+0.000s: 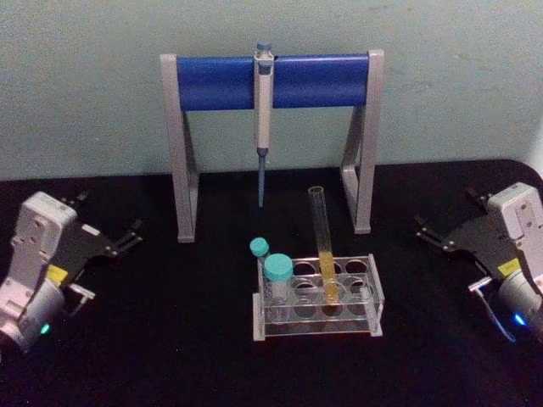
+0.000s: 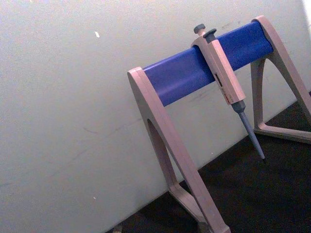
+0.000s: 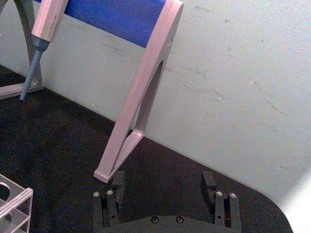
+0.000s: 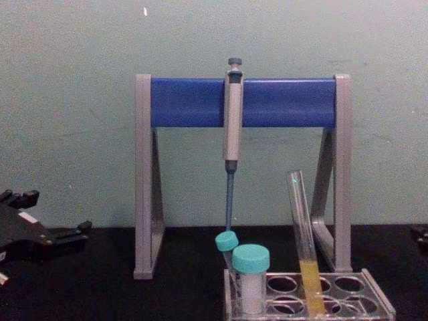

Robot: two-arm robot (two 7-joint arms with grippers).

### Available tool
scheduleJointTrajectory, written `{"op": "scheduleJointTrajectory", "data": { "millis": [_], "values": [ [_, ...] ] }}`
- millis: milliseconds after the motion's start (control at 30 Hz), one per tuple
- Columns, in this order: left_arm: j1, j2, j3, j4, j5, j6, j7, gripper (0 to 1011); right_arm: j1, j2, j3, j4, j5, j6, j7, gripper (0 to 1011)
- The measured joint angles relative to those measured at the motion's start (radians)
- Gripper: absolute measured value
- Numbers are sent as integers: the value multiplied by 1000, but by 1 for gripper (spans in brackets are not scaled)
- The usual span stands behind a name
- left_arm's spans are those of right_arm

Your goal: Pick up the test tube from the test tube rack, shake it, then place it back into the test tube rack.

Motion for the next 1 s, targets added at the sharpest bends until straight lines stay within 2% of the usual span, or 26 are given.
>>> {"op": "scheduleJointTrajectory", "data": {
  "millis": [1000],
  "values": [
    [0, 0, 0, 0, 0, 0, 0, 1001, 0, 0, 0, 0, 0, 0, 0, 1000]
  ]
}}
